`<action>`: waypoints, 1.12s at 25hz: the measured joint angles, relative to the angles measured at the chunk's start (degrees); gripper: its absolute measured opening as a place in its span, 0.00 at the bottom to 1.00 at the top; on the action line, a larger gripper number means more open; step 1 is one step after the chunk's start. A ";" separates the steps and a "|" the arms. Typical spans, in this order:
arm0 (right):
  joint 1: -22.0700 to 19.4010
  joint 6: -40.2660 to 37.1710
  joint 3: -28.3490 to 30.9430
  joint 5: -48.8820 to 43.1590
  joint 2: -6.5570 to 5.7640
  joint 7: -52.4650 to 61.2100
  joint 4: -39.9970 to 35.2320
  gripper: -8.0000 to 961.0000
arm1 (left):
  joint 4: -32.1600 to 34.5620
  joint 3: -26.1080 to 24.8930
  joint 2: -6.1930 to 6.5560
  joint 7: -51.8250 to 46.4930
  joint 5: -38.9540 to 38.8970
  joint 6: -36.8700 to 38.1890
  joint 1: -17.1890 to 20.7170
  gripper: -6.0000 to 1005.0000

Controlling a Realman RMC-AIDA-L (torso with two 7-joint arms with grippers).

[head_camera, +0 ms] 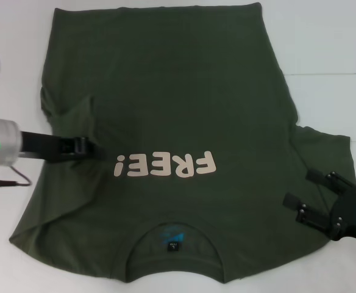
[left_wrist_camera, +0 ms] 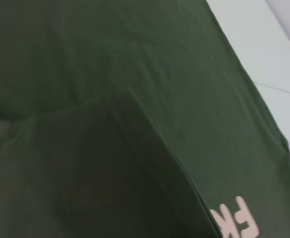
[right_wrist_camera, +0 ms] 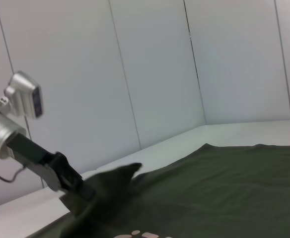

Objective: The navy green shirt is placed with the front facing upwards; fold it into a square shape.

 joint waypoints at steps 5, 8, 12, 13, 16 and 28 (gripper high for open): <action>0.03 -0.10 0.09 0.00 0.02 0.00 0.00 0.90 | -5.34 0.99 -0.57 1.37 -4.59 -4.26 0.74 0.03; -0.01 -0.29 0.09 0.00 0.02 0.00 0.00 0.90 | -6.38 1.06 -0.67 1.41 -5.38 -5.63 1.17 0.04; -0.08 -0.39 0.10 0.00 0.01 0.00 0.00 0.90 | -6.41 0.70 -0.77 1.36 -6.31 -6.75 1.90 0.07; -0.07 -0.40 0.09 0.00 0.01 0.00 0.00 0.90 | -6.41 0.70 -0.77 1.36 -6.31 -6.75 1.90 0.08; -0.02 -0.42 0.09 0.00 0.01 0.00 0.05 0.90 | -6.41 0.62 -0.42 1.37 -7.07 -6.79 2.19 0.11; 0.02 -1.35 0.08 0.65 -0.06 0.38 0.72 0.90 | -5.97 -1.25 1.71 10.41 -23.45 2.50 6.11 0.30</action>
